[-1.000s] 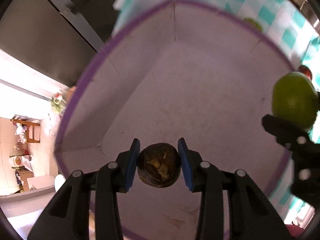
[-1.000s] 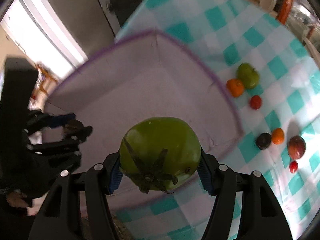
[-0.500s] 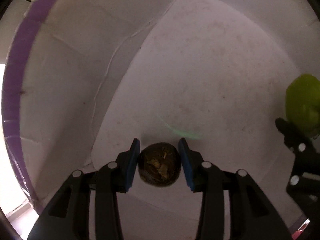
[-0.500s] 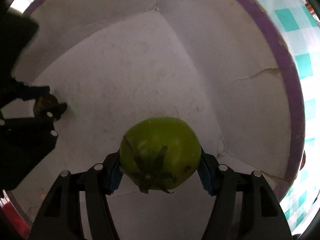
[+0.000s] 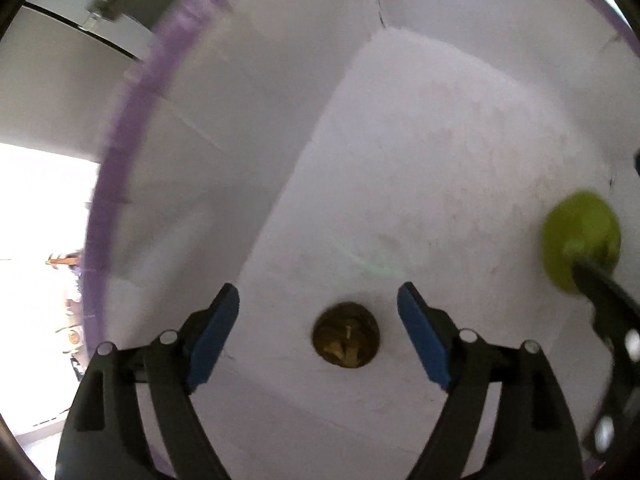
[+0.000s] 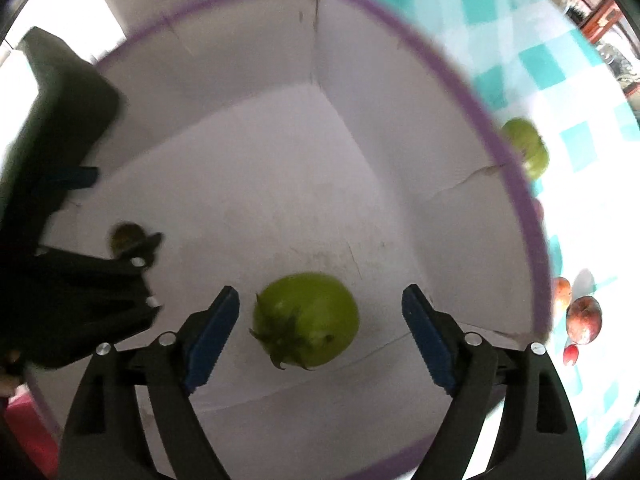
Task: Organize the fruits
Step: 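Move both tools back over the fruits on the table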
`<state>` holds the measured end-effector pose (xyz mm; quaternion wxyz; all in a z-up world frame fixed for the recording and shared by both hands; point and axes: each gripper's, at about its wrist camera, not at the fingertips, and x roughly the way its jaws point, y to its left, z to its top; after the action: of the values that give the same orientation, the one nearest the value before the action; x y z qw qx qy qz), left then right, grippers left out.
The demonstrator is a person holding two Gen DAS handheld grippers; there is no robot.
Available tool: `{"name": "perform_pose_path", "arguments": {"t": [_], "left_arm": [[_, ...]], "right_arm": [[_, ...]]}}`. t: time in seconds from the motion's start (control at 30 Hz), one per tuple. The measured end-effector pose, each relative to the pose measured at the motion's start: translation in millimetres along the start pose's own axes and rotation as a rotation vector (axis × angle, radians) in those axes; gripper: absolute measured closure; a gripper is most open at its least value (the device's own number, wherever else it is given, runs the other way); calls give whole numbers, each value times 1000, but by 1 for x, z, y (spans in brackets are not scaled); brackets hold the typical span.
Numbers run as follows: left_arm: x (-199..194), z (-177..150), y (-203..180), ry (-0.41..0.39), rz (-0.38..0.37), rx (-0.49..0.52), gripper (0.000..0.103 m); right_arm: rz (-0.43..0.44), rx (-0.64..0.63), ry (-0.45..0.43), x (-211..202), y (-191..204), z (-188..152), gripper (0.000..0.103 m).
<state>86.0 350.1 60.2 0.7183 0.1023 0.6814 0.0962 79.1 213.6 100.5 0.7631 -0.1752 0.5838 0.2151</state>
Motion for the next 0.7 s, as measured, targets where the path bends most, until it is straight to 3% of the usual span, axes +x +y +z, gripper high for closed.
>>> {"name": "perform_pose_path", "arguments": {"t": [0.1,0.17,0.2,0.27,0.3,0.4,0.47,0.53,0.7], "left_arm": [[-28,0,3,-95,34,-61,18],[-49,-4,4,-163,34,-100,18],[-57,-6,-3,-200,26,-119,18],[-91,-14,-5,-305,-13,-139,10],[-107,-16,-4,-352,-31,-138,6],[-146,-36,-26,-465,-112,-111,3],[-162,-36,-50,-512,-178,-74,3],[-168,-24,-72,-538,-257,-24,3],[-171,7,-115,-617,-369,120,2]], "right_arm": [[62,30,-133,-38,-12,-15,22],[100,86,-299,-84,-37,-33,20],[113,114,-342,-95,-47,-38,17],[185,265,-461,-121,-95,-60,15],[196,329,-475,-119,-116,-65,15],[181,592,-451,-110,-175,-95,15],[89,745,-370,-90,-209,-121,15],[73,834,-297,-70,-222,-136,15],[-21,848,-188,-30,-227,-126,17]]}}
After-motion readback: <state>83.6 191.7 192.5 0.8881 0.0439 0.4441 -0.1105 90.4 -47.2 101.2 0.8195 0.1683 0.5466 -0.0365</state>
